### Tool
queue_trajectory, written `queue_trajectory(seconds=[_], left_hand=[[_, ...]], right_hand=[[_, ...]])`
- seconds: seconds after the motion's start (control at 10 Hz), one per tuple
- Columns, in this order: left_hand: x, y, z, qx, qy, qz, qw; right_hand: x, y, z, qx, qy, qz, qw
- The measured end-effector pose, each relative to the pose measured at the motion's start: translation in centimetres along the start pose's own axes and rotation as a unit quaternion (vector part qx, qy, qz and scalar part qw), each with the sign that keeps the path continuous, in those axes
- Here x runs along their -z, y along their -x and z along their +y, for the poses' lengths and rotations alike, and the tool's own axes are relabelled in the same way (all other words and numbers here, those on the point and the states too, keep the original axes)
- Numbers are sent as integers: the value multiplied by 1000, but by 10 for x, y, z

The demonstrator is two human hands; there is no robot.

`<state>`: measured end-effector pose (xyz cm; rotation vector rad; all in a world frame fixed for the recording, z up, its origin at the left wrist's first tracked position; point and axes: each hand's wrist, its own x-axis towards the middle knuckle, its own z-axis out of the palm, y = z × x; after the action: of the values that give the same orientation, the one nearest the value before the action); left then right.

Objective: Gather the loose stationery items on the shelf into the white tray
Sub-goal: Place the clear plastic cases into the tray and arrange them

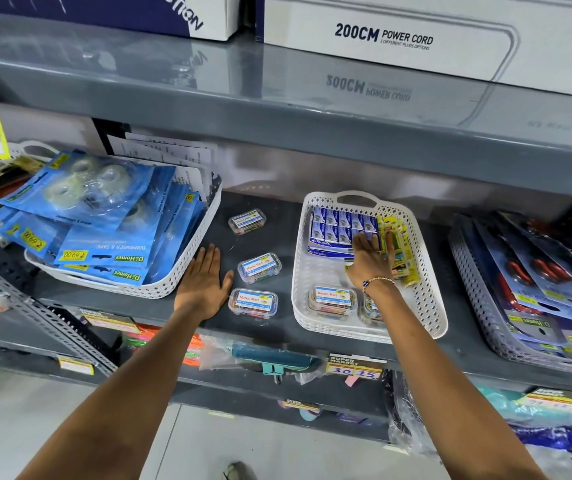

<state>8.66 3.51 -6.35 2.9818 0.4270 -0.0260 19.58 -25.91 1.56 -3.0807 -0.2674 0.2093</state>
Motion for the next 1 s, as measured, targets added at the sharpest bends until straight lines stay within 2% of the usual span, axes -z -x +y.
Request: queue_trajectory(seconds=[0.2, 0.3, 0.4, 0.6, 0.7, 0.8, 1.0], left_hand=[[1, -1, -1, -1, 2, 5, 1000], [1, -1, -1, 1, 1, 3, 1000], [1, 1, 0, 2, -2, 5, 1000], [3, 1, 1, 3, 3, 5, 1000], [4, 2, 1, 3, 6, 7, 1000], [5, 3, 1, 5, 5, 7, 1000], [7, 3, 3, 7, -2, 3, 1000]], right_hand=[[4, -2, -13, -36, -61, -22, 997], [4, -1, -20, -24, -70, -33, 997], [3, 5, -25, 22, -37, -34, 998], [10, -2, -30, 0, -30, -55, 998], [11, -1, -35, 6, -41, -56, 998], [11, 3, -41, 52, -49, -57, 996], [6, 2, -49, 40, -17, -47, 998]])
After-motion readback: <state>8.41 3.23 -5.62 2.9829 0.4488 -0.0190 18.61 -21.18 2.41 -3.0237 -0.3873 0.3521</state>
